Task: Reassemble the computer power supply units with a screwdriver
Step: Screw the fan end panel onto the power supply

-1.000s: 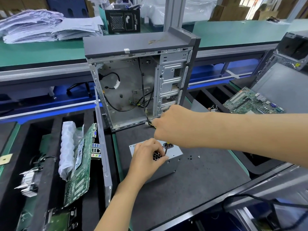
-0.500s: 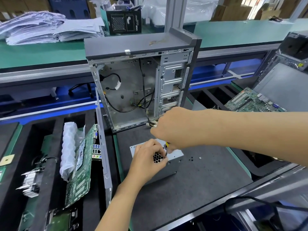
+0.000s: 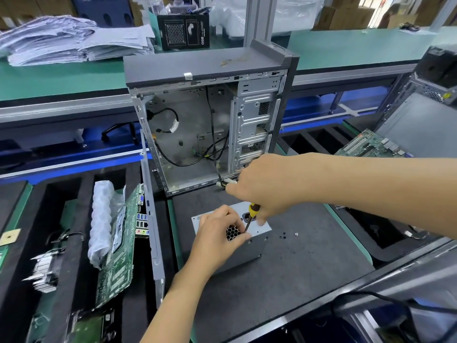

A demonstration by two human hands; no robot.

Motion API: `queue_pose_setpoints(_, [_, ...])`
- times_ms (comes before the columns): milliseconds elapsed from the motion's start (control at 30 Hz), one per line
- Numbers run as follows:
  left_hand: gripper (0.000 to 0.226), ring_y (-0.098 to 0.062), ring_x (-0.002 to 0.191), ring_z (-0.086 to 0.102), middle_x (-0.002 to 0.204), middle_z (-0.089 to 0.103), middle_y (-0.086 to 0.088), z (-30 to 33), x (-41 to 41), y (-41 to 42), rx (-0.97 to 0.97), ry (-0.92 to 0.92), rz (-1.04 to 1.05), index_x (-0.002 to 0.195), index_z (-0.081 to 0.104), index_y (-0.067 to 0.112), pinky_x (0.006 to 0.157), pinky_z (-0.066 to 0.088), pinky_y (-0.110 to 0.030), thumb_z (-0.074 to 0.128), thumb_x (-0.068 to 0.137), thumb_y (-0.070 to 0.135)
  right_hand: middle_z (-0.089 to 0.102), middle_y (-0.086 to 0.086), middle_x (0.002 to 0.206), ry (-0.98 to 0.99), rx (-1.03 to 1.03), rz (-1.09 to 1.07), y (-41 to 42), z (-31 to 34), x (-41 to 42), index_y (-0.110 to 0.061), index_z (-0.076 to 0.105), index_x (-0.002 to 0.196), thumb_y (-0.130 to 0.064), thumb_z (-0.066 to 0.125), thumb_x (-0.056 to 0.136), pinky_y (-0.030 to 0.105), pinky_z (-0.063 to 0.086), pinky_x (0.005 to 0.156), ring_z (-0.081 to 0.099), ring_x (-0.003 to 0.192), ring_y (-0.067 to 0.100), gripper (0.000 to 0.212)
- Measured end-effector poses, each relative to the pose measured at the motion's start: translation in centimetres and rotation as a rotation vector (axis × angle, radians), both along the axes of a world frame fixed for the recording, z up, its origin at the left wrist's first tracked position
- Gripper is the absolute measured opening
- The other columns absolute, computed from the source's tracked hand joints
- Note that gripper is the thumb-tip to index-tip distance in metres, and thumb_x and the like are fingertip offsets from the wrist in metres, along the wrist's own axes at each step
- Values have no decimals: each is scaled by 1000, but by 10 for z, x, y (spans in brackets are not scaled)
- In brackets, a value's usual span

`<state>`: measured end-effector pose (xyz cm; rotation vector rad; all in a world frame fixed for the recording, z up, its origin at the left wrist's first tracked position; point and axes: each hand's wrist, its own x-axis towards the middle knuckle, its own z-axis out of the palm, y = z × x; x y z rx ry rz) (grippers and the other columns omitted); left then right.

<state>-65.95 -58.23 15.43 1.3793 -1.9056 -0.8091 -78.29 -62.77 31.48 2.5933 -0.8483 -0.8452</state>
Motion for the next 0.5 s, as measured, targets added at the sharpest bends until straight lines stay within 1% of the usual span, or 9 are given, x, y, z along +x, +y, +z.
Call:
queue_pose_setpoints(33, [22,-23,95,56,90,57,11,-1,0,0,6,8,7,71,59,27,91,44,-43,80,77,23,46,3,87,-6,26,-3,0,2,1,-14,43,104,-34,62,88,28,24,45,32,53,14,32])
queue_pose_setpoints(67, [23,-23,95,56,90,57,11,-1,0,0,14,18,11,70,59,28,92,44,-42,80,77,22,46,4,94,-28,34,15,0,4,2,-16,45,105,-26,61,87,28,25,45,33,54,14,26])
queue_pose_setpoints(133, [26,-20,93,56,89,57,9,0,0,1,14,31,19,68,56,31,93,43,-41,79,76,20,43,1,88,-50,-27,64,0,5,3,-17,47,87,-21,58,88,26,24,46,39,56,16,12])
queue_pose_setpoints(200, [26,-15,90,56,88,58,7,1,0,0,2,33,15,68,57,28,95,42,-42,78,75,16,36,0,71,-36,-109,110,1,5,5,-15,32,66,-29,55,94,25,23,46,39,53,18,38])
queue_pose_setpoints(233, [26,-13,88,56,87,58,6,2,0,0,1,30,7,68,56,27,95,42,-43,77,75,14,33,0,65,-17,-140,139,0,4,5,-14,26,62,-32,51,97,24,22,45,36,50,18,46])
queue_pose_setpoints(300, [28,-16,89,56,87,58,5,2,0,-1,5,27,-20,68,55,27,94,42,-47,75,74,9,31,1,59,9,-163,163,1,2,6,-12,23,62,-28,47,99,24,21,44,31,46,14,48])
queue_pose_setpoints(367, [25,-19,89,56,87,57,4,2,0,-1,4,20,-30,69,57,26,94,42,-47,73,74,7,34,0,60,34,-135,110,1,-1,4,-10,29,65,-25,50,97,24,21,43,32,47,14,42])
queue_pose_setpoints(433, [19,-17,89,56,87,58,6,0,0,0,-1,11,-11,70,61,22,95,40,-43,74,74,8,40,0,72,32,-55,50,2,0,3,-9,42,84,-33,57,92,26,21,44,32,51,14,30])
queue_pose_setpoints(500, [20,-16,90,56,87,58,8,0,0,0,-2,14,1,69,61,23,97,39,-40,74,74,9,46,2,88,37,-46,103,3,4,2,-13,46,101,-21,57,89,27,21,44,35,55,16,18])
